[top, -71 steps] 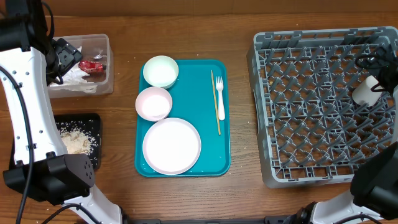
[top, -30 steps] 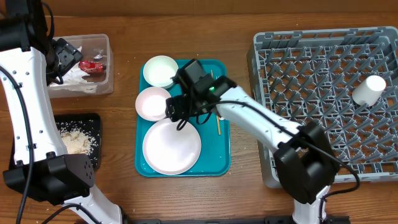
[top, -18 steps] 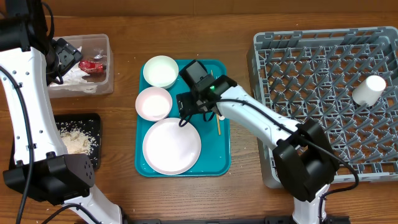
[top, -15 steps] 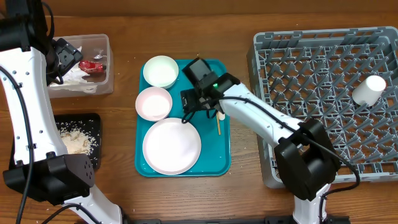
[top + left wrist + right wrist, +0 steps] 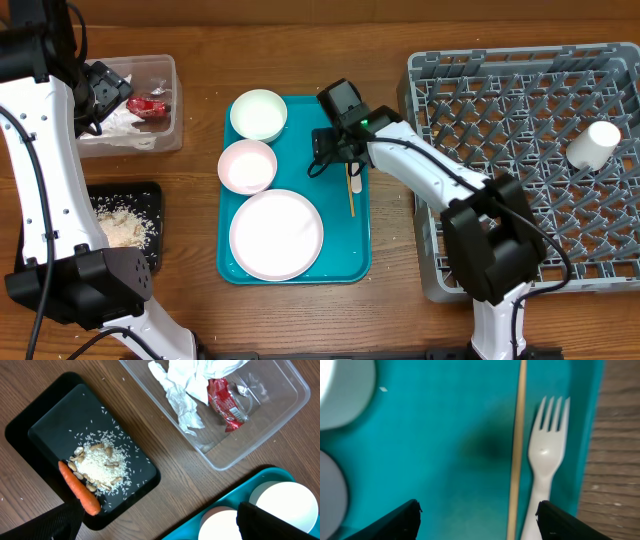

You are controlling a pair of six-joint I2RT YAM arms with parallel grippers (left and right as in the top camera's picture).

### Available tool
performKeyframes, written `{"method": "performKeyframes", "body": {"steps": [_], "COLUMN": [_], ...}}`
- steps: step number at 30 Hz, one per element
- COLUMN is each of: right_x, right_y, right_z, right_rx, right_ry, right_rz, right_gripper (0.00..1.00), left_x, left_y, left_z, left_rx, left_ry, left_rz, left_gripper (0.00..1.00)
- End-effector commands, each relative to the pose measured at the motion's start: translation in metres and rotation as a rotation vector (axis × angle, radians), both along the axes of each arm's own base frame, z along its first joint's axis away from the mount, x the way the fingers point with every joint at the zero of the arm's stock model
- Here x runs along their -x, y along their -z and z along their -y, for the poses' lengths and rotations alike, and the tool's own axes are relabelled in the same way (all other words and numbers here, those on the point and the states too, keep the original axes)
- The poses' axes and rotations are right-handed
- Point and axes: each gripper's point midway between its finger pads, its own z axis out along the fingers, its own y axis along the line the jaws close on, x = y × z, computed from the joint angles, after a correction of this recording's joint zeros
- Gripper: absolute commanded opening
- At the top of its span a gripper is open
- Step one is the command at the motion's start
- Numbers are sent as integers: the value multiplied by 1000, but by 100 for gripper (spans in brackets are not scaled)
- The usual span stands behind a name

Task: Sort waste into correct bins and load items into the dishwasher rack
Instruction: 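Close the right gripper on the wooden chopstick and lift it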

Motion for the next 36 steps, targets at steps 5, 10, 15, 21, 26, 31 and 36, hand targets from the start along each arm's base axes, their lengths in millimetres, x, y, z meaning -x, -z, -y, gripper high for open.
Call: {"method": "performKeyframes", "body": {"steps": [5,10,15,21,26,31,36], "right_x": [-2,1,8,10,13,16,20], "right_y": [15,19,32,37,37,41,47], "right_z": [4,1,-6,-6,-11,-9,-6], "right_rx": [49,42,55,57,49,52,62], "right_ry": [9,0,-20,-22,-9,-11,-11], "right_rz": [-2,-15,-37,-49,-54,-60,-74], "right_gripper": [77,77,77,77,73,60,25], "left_x": [0,0,0,0,0,0,0], "left_y": [-3,-3,-3,-3,-3,-3,-3], "left_z": [-2,-2,-2,-2,-2,-2,-2], "left_rx": [-10,-10,-10,-10,-10,-10,-10], "left_ry": [-22,-22,-22,-22,-22,-22,-22], "left_rz": [10,10,10,10,10,10,10], "left_gripper": [100,100,100,100,100,100,100]}}
